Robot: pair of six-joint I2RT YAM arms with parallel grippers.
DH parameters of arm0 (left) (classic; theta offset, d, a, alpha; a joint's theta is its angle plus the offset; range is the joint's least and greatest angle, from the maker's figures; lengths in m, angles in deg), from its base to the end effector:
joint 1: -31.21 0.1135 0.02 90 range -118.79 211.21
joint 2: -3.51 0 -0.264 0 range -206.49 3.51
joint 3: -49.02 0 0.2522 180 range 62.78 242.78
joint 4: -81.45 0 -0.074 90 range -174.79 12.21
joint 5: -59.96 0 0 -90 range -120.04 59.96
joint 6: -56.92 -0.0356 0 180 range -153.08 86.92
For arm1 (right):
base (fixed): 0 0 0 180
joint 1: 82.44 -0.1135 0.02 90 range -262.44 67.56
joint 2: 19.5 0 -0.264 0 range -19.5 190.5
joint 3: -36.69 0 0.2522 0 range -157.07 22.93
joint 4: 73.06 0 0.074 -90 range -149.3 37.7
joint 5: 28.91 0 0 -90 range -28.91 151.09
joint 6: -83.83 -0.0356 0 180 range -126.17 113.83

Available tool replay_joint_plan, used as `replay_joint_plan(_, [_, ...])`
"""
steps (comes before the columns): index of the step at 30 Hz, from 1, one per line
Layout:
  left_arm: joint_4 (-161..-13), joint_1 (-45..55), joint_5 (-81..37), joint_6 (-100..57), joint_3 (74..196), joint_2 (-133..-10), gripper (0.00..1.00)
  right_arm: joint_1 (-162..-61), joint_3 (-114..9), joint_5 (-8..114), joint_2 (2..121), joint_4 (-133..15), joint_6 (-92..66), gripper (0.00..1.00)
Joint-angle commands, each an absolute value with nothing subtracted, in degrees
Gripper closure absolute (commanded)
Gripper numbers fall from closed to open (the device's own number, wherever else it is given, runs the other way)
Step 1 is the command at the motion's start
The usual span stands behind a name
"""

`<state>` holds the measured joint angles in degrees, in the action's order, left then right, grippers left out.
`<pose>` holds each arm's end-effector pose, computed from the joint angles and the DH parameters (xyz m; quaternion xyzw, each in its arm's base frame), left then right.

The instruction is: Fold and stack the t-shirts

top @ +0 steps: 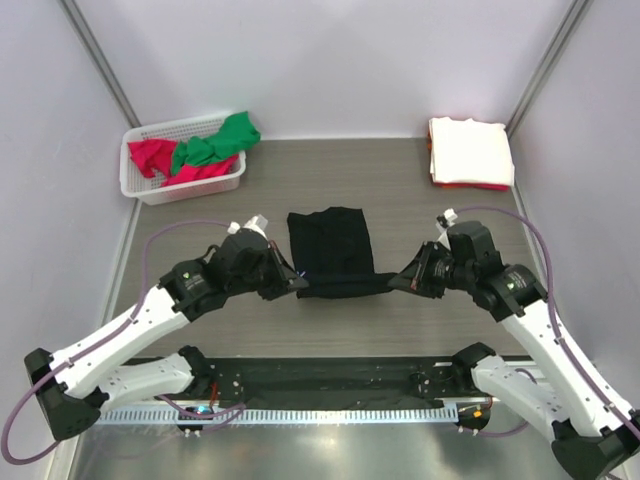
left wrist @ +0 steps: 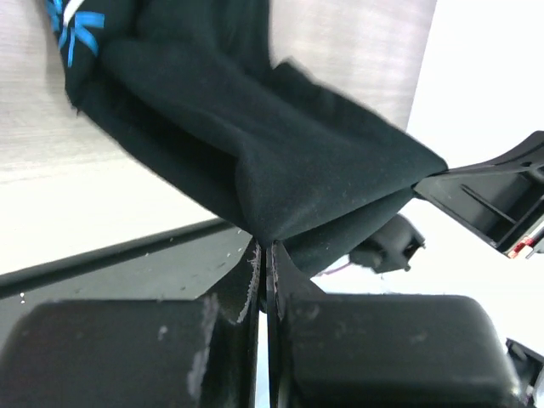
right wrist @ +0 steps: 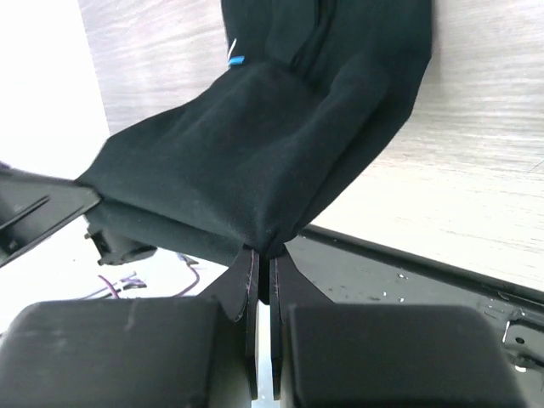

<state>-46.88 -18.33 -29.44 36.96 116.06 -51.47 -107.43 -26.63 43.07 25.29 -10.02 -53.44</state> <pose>0.1292 -0.1521 0.3125 -0.1588 0.8908 -0.3703 0.2101 0.1301 0.0728 0.3040 0.1166 0.9054 0.3418 0.2233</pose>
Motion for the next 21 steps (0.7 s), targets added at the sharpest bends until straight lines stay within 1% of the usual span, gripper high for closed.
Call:
replay_joint_plan(1, [-33.4,-16.8,-40.0,32.8,122.8,-53.3,1.00,-106.6,-34.0,52.6,30.5,-3.3,-50.0,0.99])
replay_joint_plan(3, [-32.8,-14.1,-39.5,30.3,124.6,-56.1,0.99,-106.6,-36.9,55.0,35.9,-3.2,-47.9,0.99])
replay_joint_plan(10, [-37.5,-2.6,-31.3,24.2,127.4,-63.9,0.99,-106.4,-51.3,60.6,51.8,-3.7,-42.1,0.99])
replay_joint_plan(12, [-38.7,0.3,-28.7,22.8,128.3,-66.0,0.99,-106.2,-53.5,60.8,55.0,-3.9,-41.0,0.99])
replay_joint_plan(21, [-40.3,8.5,-24.1,17.5,137.9,-80.0,0.99,-102.9,-64.9,58.7,71.6,-8.0,-36.7,0.99])
